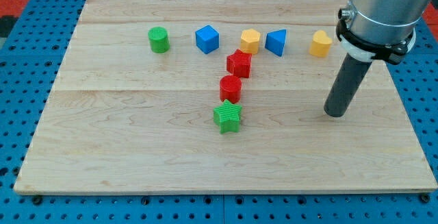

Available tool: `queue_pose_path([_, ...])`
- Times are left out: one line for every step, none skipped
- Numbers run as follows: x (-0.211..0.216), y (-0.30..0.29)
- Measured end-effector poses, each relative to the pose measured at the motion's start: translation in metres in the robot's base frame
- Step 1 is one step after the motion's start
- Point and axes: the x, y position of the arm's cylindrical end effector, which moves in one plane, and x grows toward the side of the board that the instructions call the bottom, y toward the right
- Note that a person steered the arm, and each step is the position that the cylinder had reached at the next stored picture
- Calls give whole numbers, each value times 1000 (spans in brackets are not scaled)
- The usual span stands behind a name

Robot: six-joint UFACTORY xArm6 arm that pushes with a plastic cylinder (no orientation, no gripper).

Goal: Slightly push the red star to the left

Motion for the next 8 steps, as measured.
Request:
queue_pose_path([-5, -2])
queue_pose_path([-20, 19])
queue_pose_path([-31, 1])
queue_pose_path([-66, -30])
queue_pose_path([-105, -88])
queue_pose_path([-84, -93])
queue_pose_path([-83, -115])
queue_pose_path([-90, -119])
